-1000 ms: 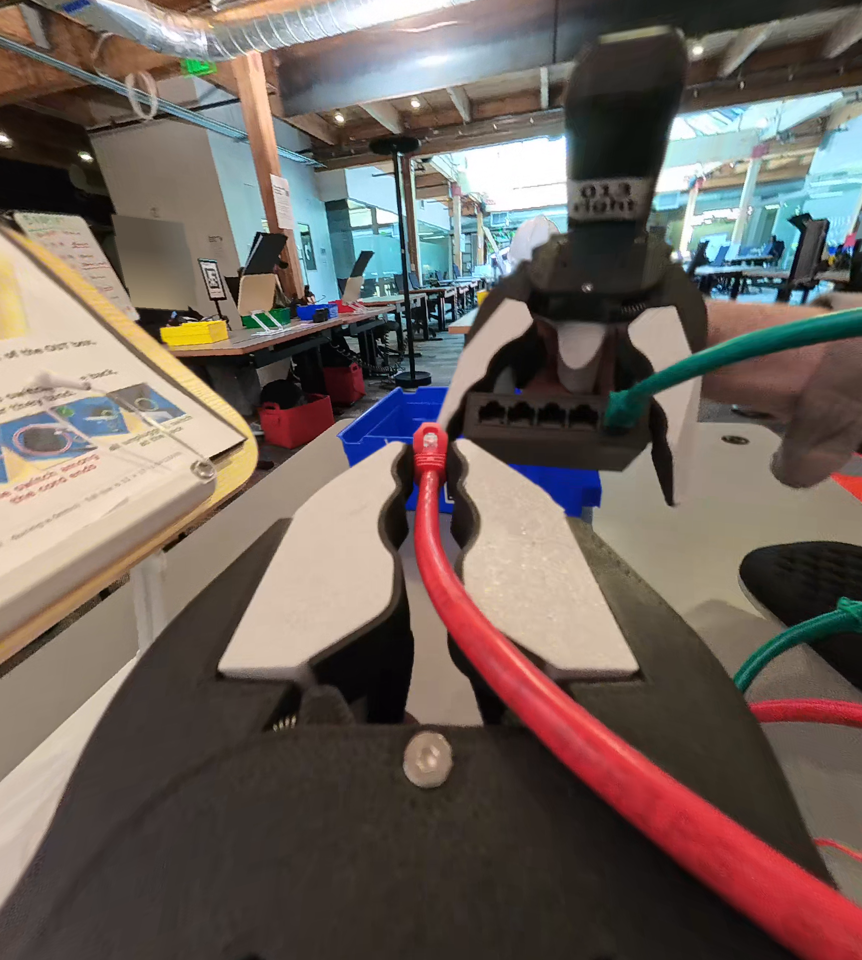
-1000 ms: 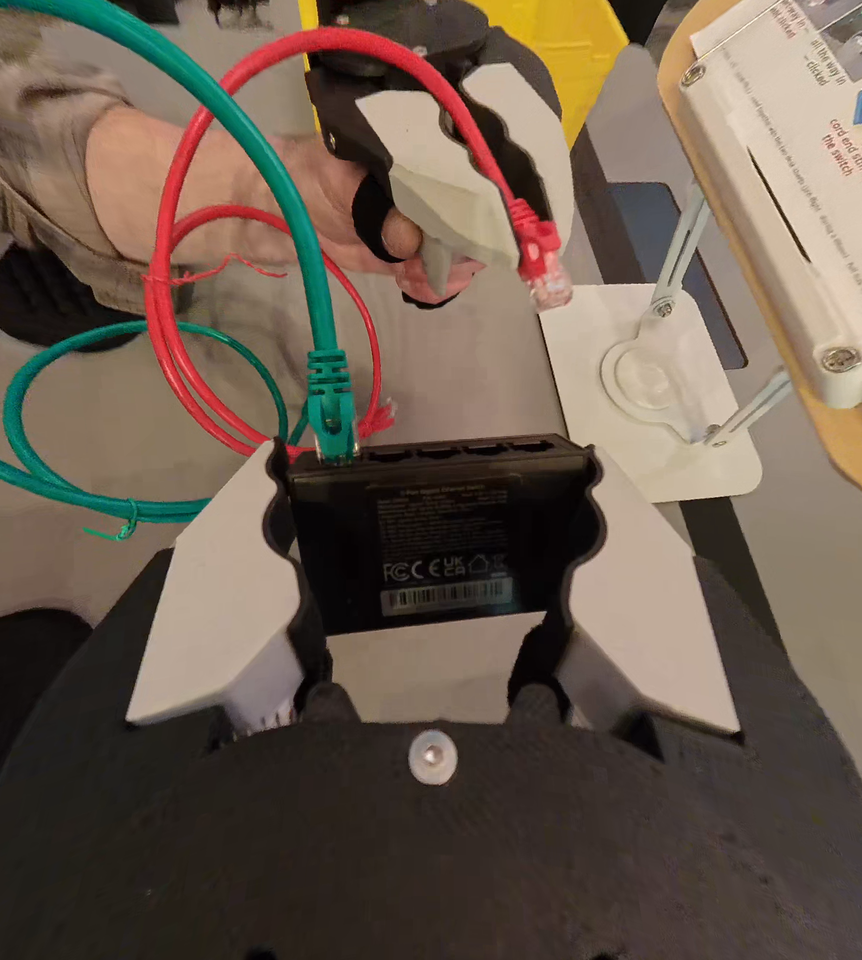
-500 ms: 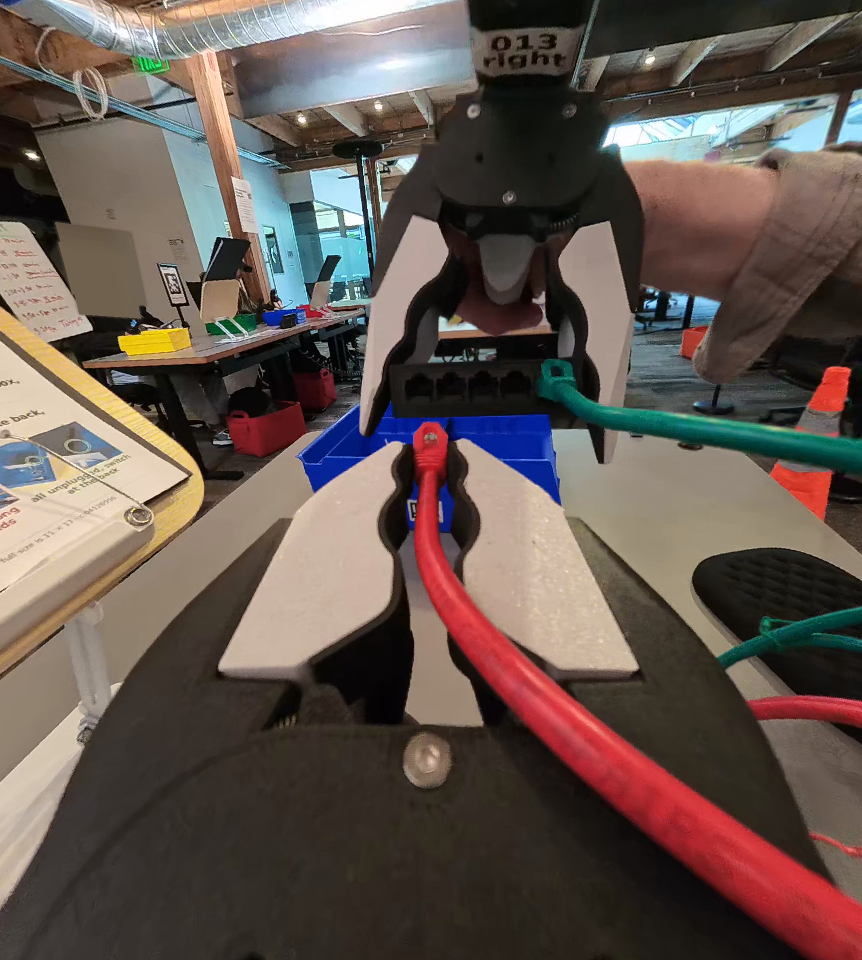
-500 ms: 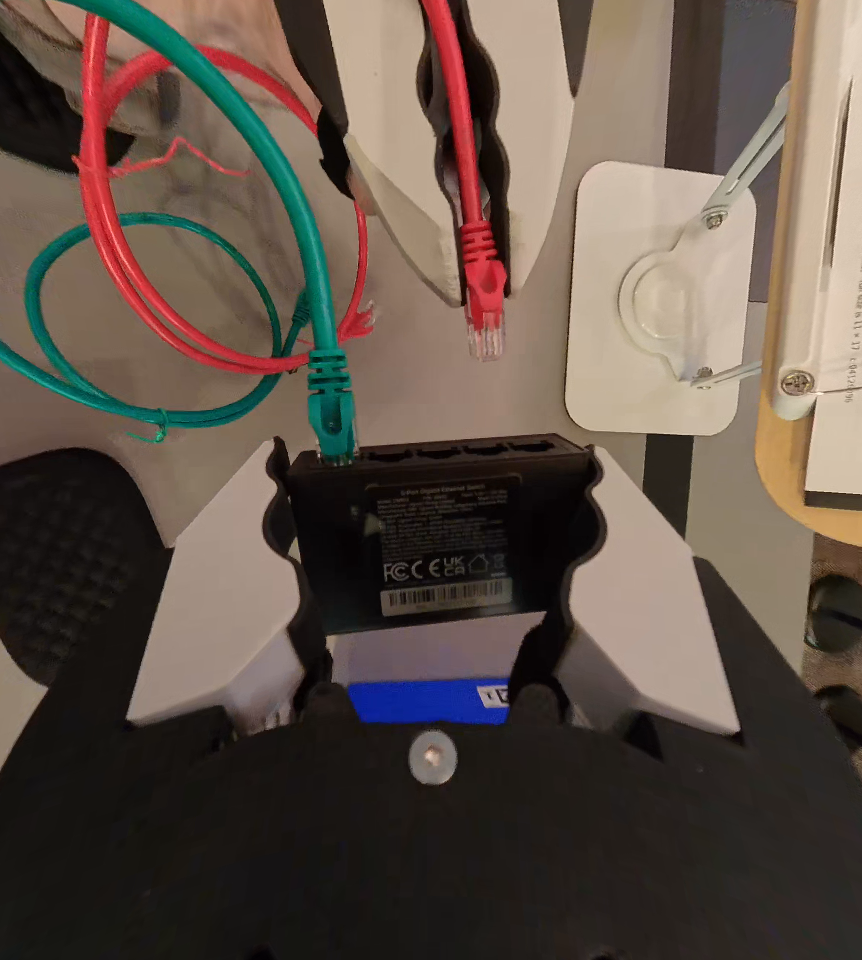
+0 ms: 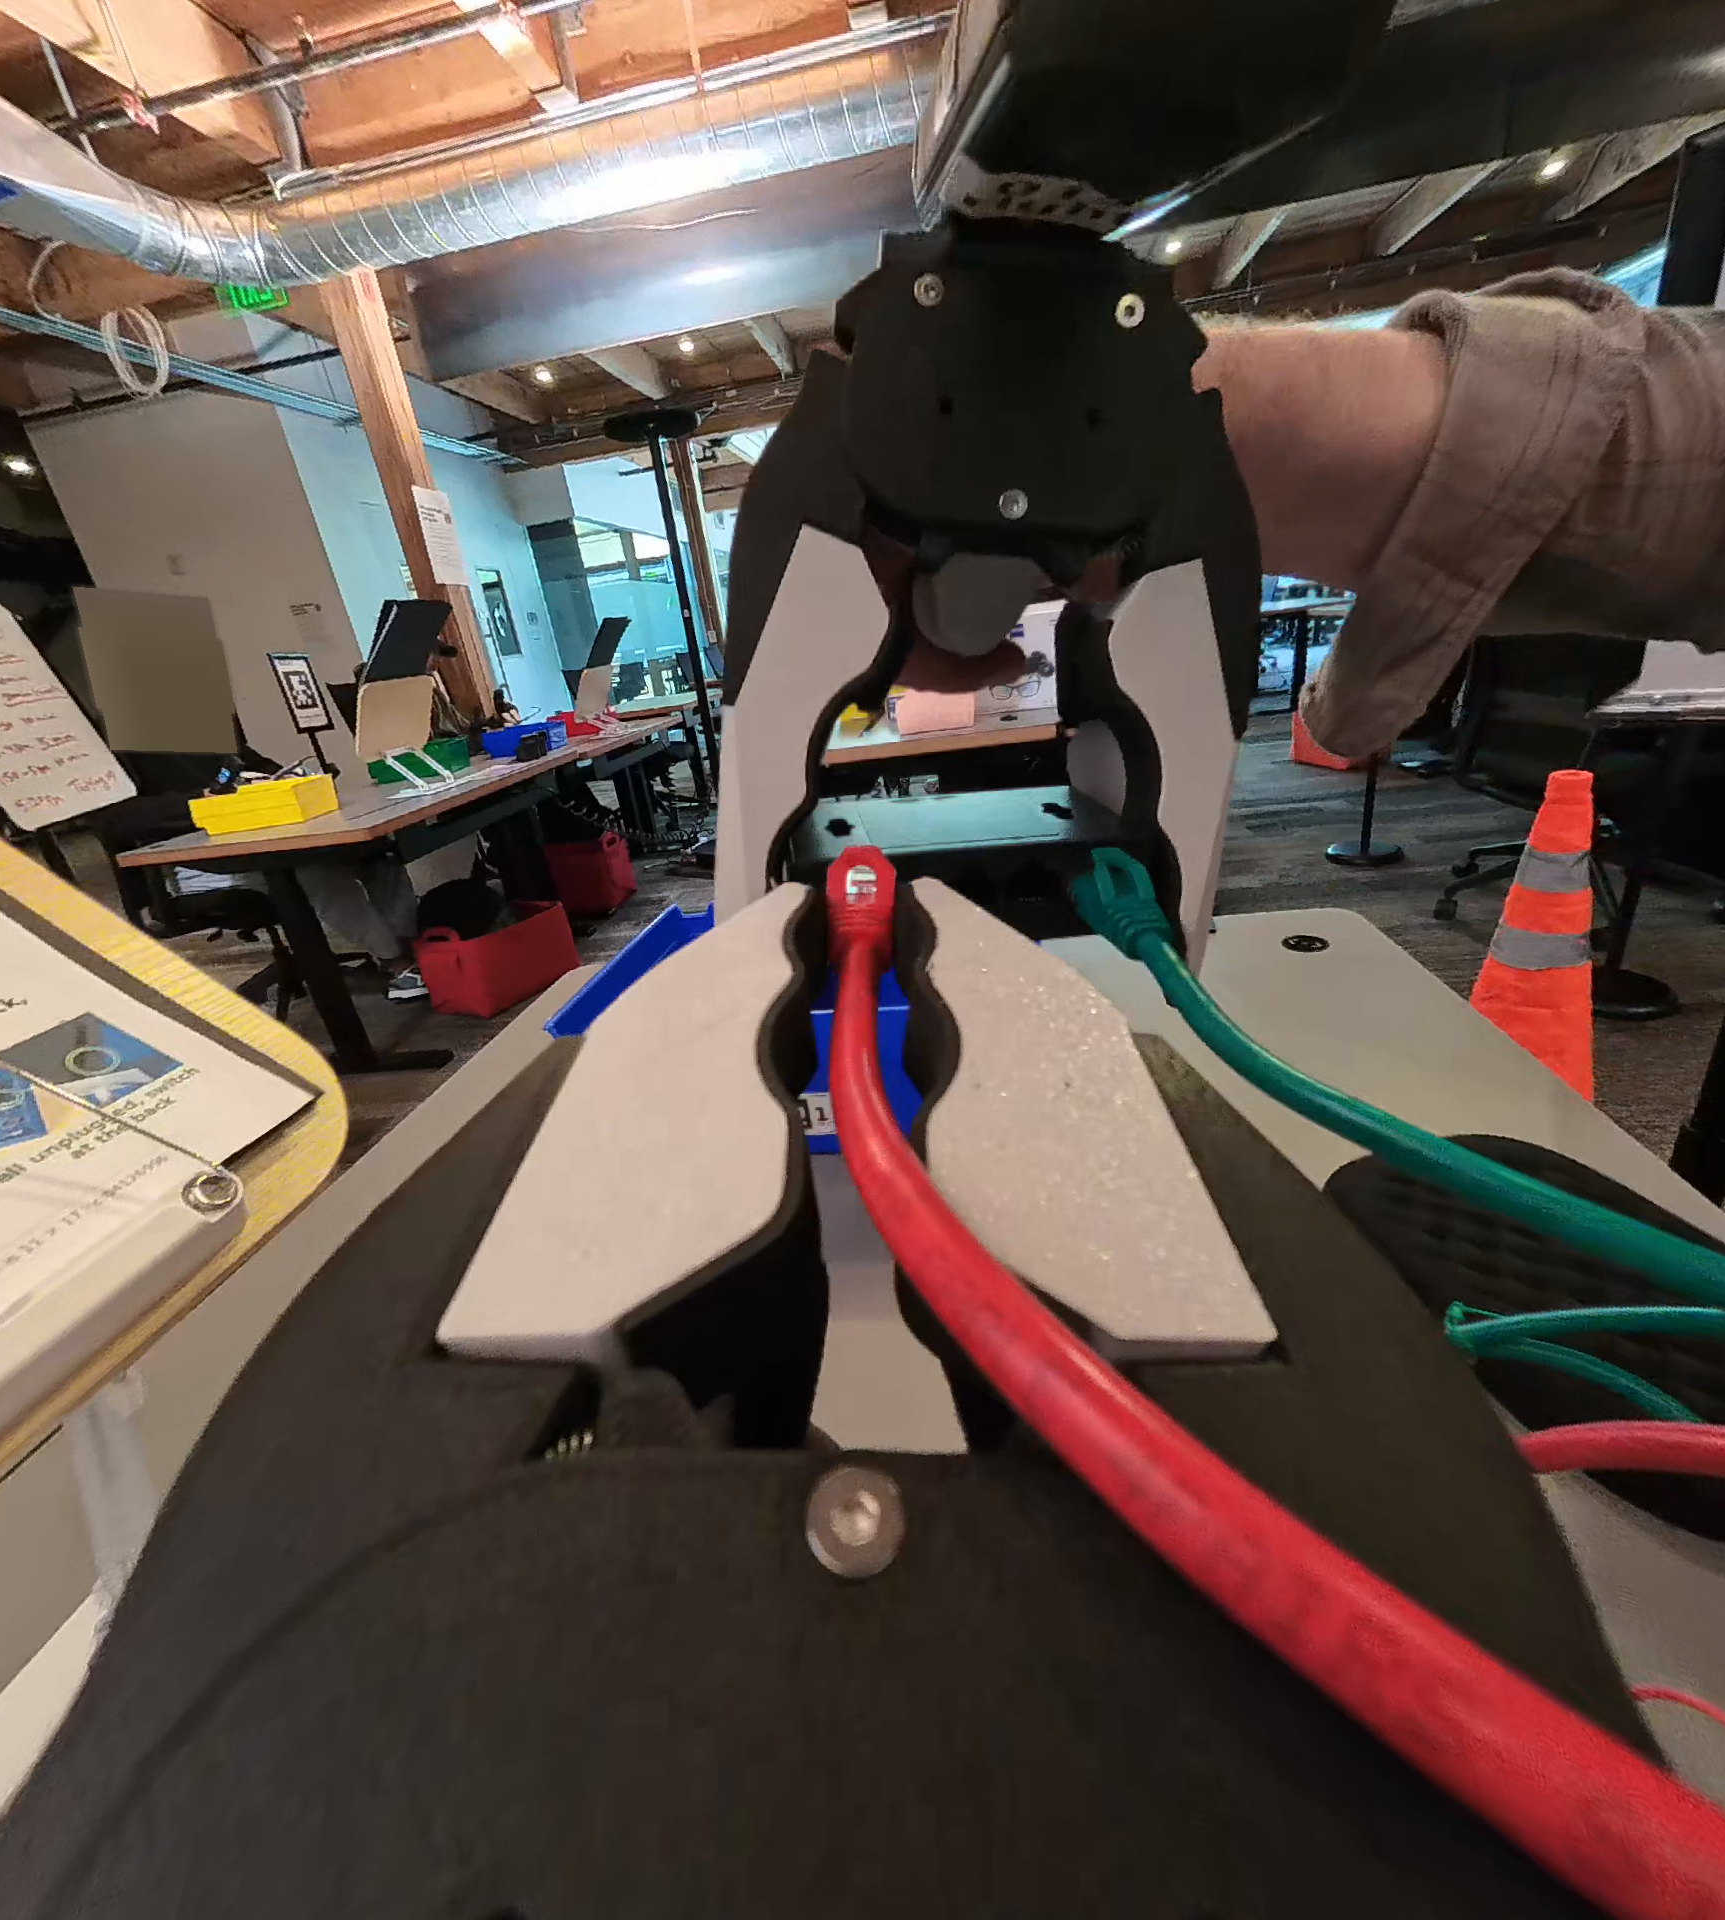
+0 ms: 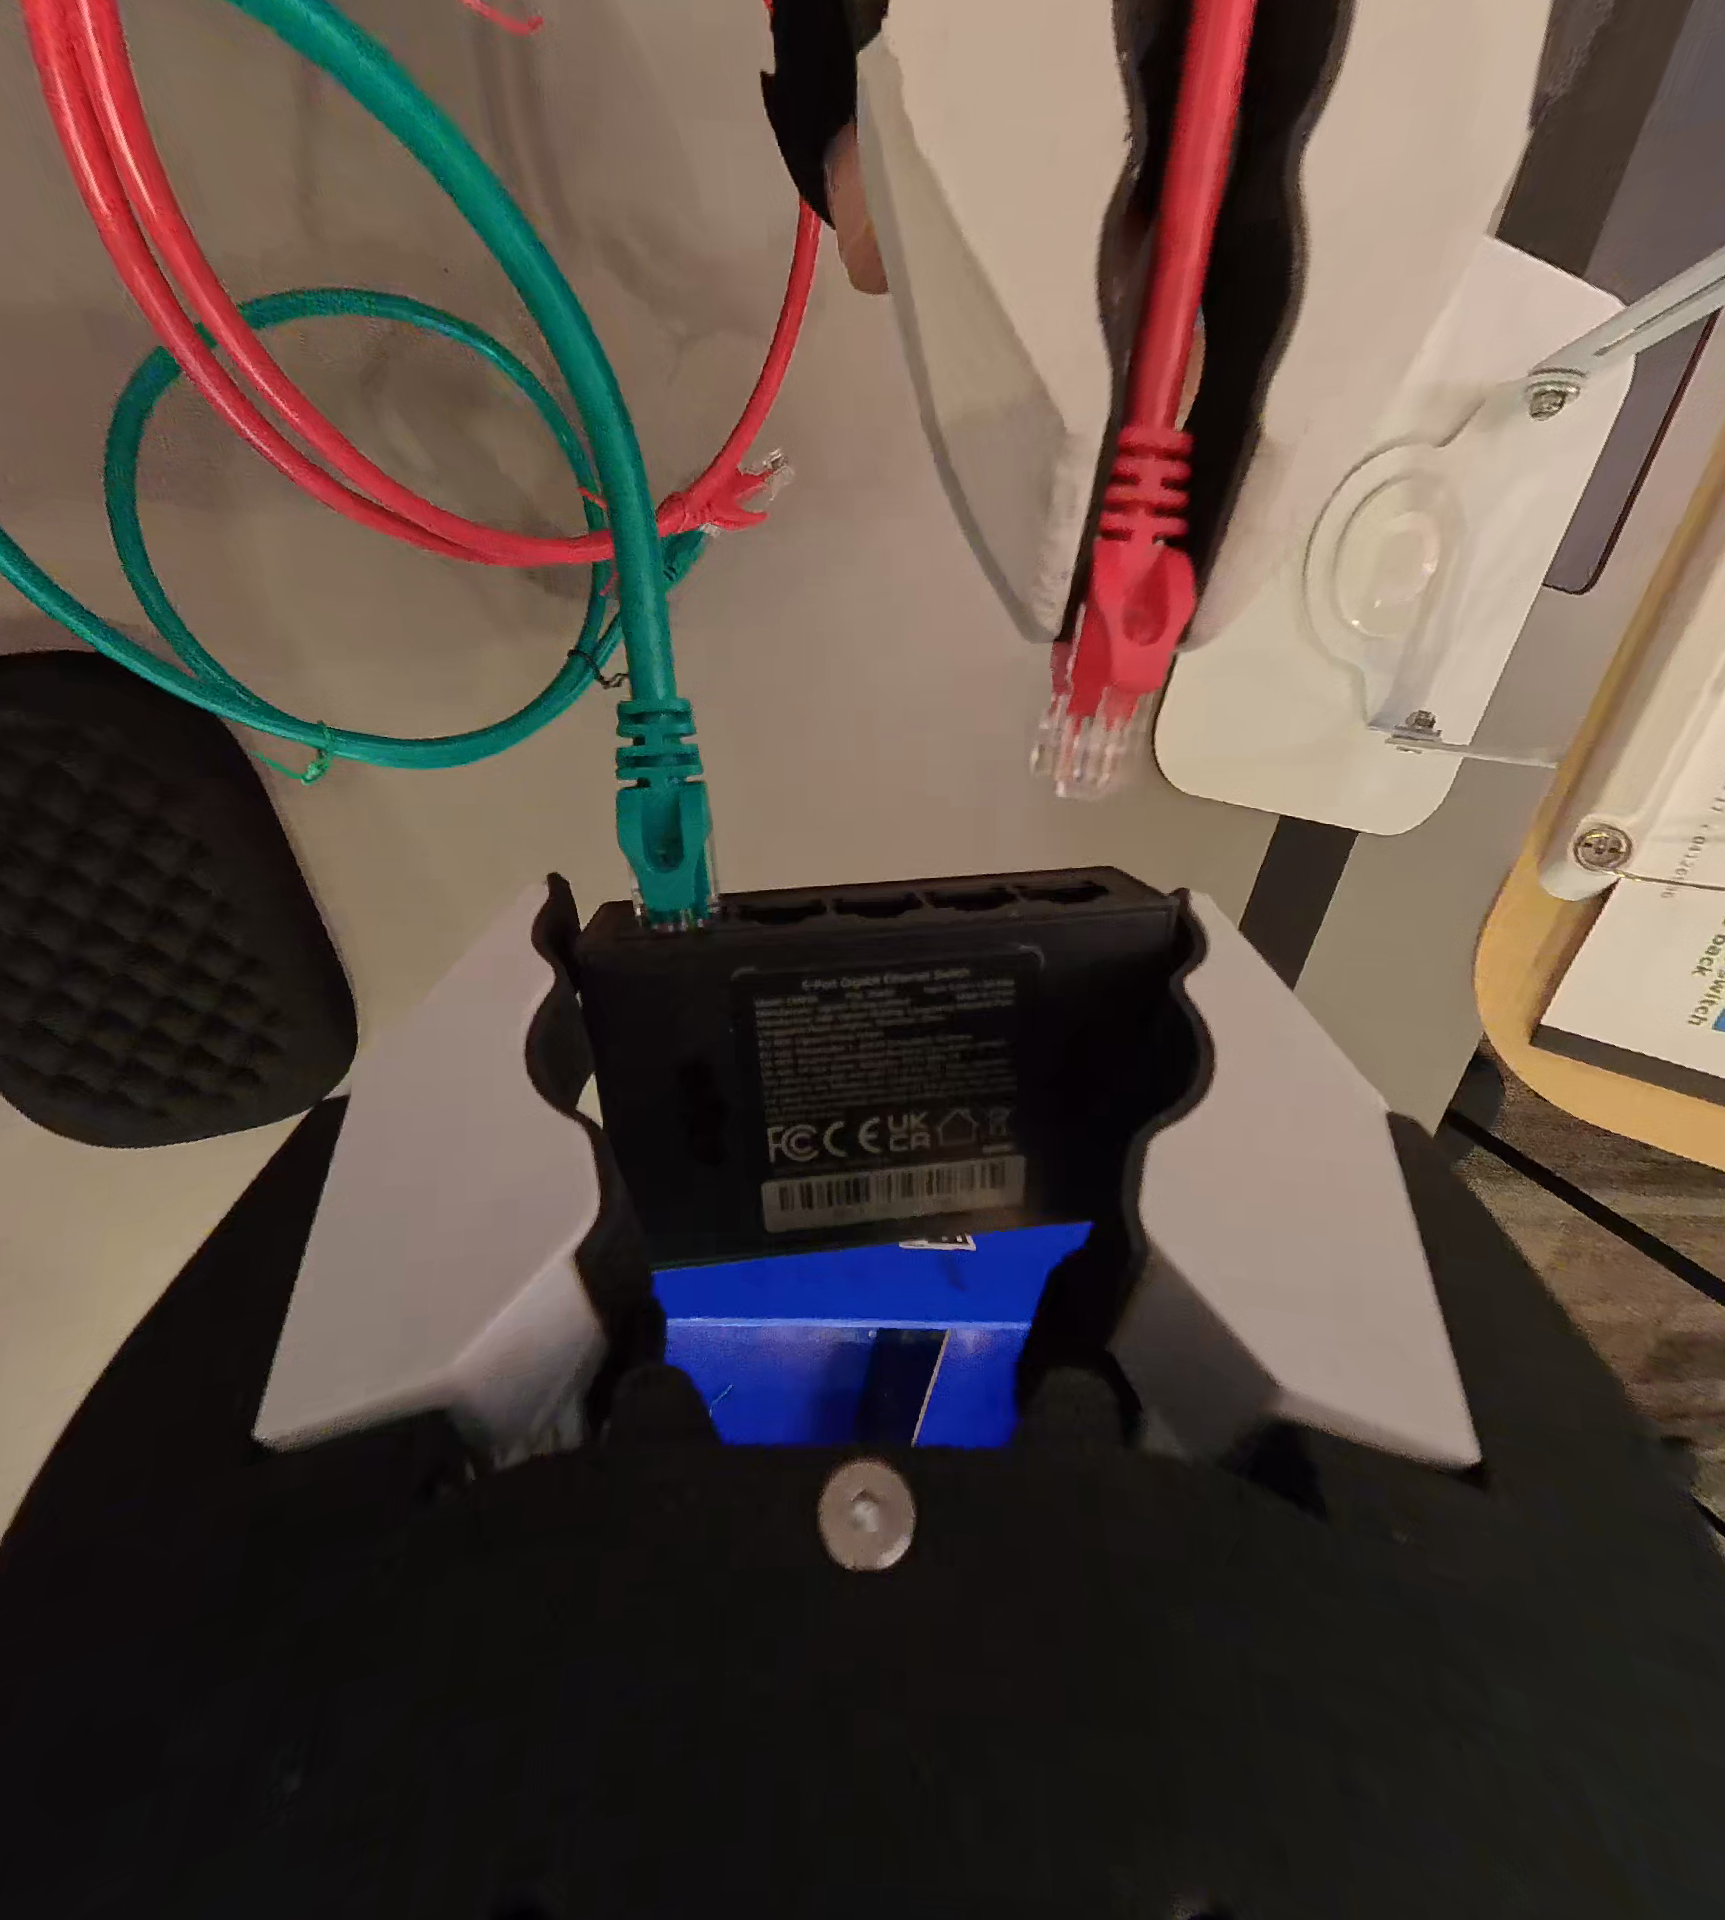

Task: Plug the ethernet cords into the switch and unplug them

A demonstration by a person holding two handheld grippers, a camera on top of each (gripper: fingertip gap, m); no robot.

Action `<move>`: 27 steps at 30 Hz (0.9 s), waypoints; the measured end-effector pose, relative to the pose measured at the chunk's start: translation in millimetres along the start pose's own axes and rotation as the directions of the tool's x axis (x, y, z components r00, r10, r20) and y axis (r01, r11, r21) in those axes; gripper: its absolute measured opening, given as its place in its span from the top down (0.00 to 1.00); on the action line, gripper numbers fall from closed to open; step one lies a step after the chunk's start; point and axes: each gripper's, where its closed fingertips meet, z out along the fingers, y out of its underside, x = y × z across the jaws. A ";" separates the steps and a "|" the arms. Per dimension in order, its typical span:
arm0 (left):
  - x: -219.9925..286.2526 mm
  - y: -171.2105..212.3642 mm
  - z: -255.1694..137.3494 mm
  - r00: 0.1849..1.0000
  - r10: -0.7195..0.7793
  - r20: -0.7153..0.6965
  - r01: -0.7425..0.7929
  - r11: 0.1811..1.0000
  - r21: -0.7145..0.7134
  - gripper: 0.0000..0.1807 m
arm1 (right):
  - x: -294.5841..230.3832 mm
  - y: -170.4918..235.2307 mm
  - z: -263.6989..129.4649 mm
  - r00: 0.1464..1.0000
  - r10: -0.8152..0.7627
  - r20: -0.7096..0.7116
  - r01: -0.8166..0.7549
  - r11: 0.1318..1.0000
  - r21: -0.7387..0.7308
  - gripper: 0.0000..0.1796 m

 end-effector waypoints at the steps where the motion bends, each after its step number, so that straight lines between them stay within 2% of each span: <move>1: 1.4 -0.2 1.0 1.000 0.002 -0.001 -0.002 1.000 0.002 0.93 | -0.3 0.2 -1.5 1.000 -0.005 -0.003 0.005 1.000 -0.004 0.40; 12: 12.3 -8.7 10.0 1.000 0.016 0.023 -0.017 0.999 0.041 0.93 | -1.1 3.0 -11.7 0.999 -0.045 -0.004 0.044 0.998 -0.043 0.40; 27: 5.6 2.2 12.6 0.998 -0.015 0.062 0.012 0.999 0.049 0.93 | 2.0 7.9 -6.2 0.998 -0.057 0.032 0.058 0.997 -0.045 0.40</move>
